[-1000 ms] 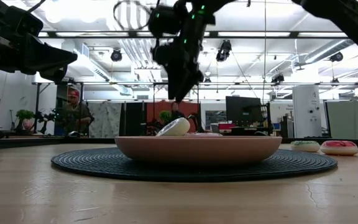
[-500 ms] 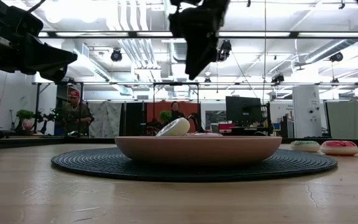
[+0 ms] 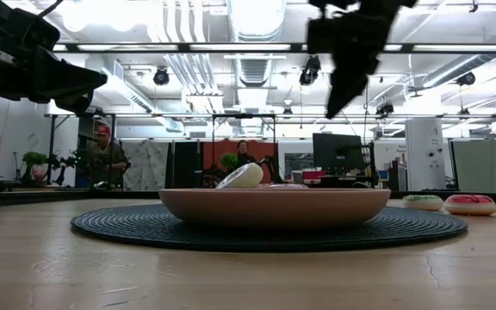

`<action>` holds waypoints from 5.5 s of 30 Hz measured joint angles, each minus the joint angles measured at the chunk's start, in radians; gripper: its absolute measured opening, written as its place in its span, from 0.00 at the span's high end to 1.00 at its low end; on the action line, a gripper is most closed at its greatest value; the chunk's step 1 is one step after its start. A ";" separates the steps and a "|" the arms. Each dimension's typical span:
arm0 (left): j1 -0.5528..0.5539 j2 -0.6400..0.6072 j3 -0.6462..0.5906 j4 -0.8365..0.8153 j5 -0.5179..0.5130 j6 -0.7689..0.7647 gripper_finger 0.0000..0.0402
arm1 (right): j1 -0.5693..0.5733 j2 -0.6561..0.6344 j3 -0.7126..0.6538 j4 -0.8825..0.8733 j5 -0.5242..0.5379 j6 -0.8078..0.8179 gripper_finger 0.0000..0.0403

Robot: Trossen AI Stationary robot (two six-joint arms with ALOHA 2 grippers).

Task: Pick & Place donuts
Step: Put the small green doughnut into the pink plate

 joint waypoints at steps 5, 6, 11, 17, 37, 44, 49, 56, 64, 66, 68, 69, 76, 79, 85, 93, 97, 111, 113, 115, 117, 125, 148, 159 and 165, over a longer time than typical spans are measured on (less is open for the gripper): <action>0.000 0.000 0.000 0.000 0.000 0.000 1.00 | 0.019 -0.134 -0.140 0.019 0.000 0.061 0.51; 0.000 0.000 0.000 0.000 0.000 0.000 1.00 | 0.023 -0.158 -0.162 0.020 0.000 0.076 0.51; 0.000 0.000 0.000 0.000 0.000 0.000 1.00 | 0.052 -0.272 -0.248 0.013 0.000 0.153 0.51; 0.000 0.000 0.000 0.000 0.000 0.000 1.00 | 0.106 -0.381 -0.297 -0.014 -0.002 0.176 0.51; 0.000 0.000 0.000 0.000 0.000 0.000 1.00 | 0.129 -0.423 -0.304 -0.250 -0.004 0.029 0.45; 0.000 0.000 0.000 0.000 0.000 0.000 1.00 | 0.121 -0.367 -0.309 -0.245 0.005 0.004 0.31; 0.000 0.000 0.000 0.000 0.000 0.000 1.00 | 0.098 -0.302 -0.309 -0.208 0.009 -0.016 0.25; 0.000 0.000 0.000 0.000 0.000 0.000 1.00 | 0.077 -0.229 -0.315 -0.162 0.011 -0.066 0.22; 0.000 0.000 0.000 0.000 0.000 0.000 1.00 | 0.051 -0.206 -0.372 -0.098 0.024 -0.105 0.22; 0.000 0.000 0.000 0.000 0.000 0.000 1.00 | 0.040 -0.207 -0.384 -0.085 0.025 -0.097 0.21; 0.000 0.000 0.000 0.000 0.000 0.000 1.00 | 0.028 -0.202 -0.387 -0.083 0.025 -0.098 0.20; 0.000 0.000 0.000 0.000 0.000 0.000 1.00 | 0.021 -0.199 -0.388 -0.081 0.025 -0.099 0.20; 0.000 0.000 0.000 0.000 0.000 0.000 1.00 | -0.023 -0.145 -0.405 -0.040 0.026 -0.099 0.17; 0.000 0.000 0.000 0.000 0.000 0.000 1.00 | -0.036 -0.124 -0.422 0.000 0.025 -0.099 0.16; 0.000 0.000 0.000 0.000 0.000 0.000 1.00 | -0.047 -0.103 -0.452 0.037 0.024 -0.099 0.13; 0.000 0.000 0.000 0.000 0.000 0.000 1.00 | -0.069 -0.062 -0.453 0.050 0.024 -0.117 0.14; 0.000 0.000 0.000 0.000 0.000 0.000 1.00 | -0.073 -0.046 -0.453 0.069 0.023 -0.124 0.13; 0.000 0.000 0.000 0.000 0.000 0.000 1.00 | -0.074 -0.043 -0.478 0.093 0.023 -0.120 0.19; 0.000 0.000 0.000 0.000 0.000 0.000 1.00 | -0.074 -0.043 -0.479 0.095 0.023 -0.120 0.19; 0.000 0.000 0.000 0.000 0.000 0.000 1.00 | -0.074 -0.043 -0.482 0.096 0.023 -0.120 0.19; 0.000 0.000 0.000 0.000 0.000 0.000 1.00 | -0.074 -0.043 -0.485 0.098 0.023 -0.120 0.19; 0.000 0.000 0.000 0.000 0.000 0.000 1.00 | -0.074 -0.044 -0.486 0.101 0.023 -0.121 0.19; 0.000 0.000 0.000 0.000 0.000 0.000 1.00 | -0.056 -0.045 -0.512 0.124 -0.022 -0.124 0.19; 0.000 0.000 0.000 0.000 0.000 0.000 1.00 | -0.057 -0.045 -0.516 0.145 -0.022 -0.124 0.26; 0.000 0.000 0.000 0.000 0.000 0.000 1.00 | -0.056 -0.045 -0.517 0.146 -0.023 -0.123 0.32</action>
